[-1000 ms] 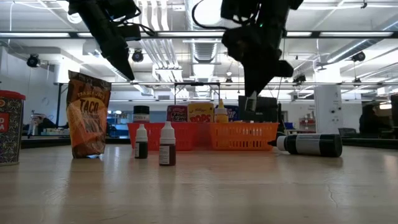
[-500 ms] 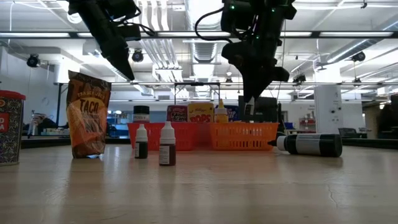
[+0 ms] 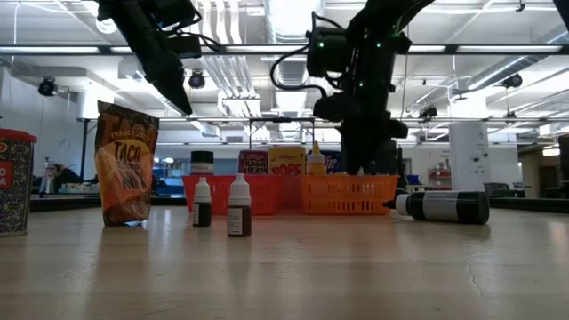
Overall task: Pick & Place Kitchen Items
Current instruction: Put the small black food coloring bottle into the orange bin
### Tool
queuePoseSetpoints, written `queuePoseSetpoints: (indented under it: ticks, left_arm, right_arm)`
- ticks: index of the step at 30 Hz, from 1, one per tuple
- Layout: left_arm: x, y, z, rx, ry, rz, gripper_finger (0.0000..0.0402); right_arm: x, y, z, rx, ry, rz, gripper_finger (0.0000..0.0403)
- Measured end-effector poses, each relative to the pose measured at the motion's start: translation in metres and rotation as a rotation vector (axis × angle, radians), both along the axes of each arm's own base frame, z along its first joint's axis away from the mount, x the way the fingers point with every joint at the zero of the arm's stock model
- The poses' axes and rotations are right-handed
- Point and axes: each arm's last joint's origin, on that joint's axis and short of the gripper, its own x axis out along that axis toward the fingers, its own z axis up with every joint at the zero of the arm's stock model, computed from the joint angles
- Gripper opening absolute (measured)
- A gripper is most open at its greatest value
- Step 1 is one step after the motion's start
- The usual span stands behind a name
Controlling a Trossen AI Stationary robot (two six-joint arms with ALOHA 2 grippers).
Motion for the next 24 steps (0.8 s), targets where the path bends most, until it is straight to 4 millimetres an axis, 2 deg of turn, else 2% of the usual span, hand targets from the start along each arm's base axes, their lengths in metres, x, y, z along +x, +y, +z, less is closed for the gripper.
queuePoseSetpoints:
  ticks: [14,24]
  left_arm:
    - [0.000,0.000,0.000,0.000,0.000,0.000,0.0262]
    - [0.000,0.000,0.000,0.000,0.001,0.000,0.0262]
  right_arm:
    - [0.005,-0.005,-0.021,-0.009,0.054,-0.009,0.0054]
    - [0.006,-0.005,-0.022,-0.012,0.047,-0.007,0.0068]
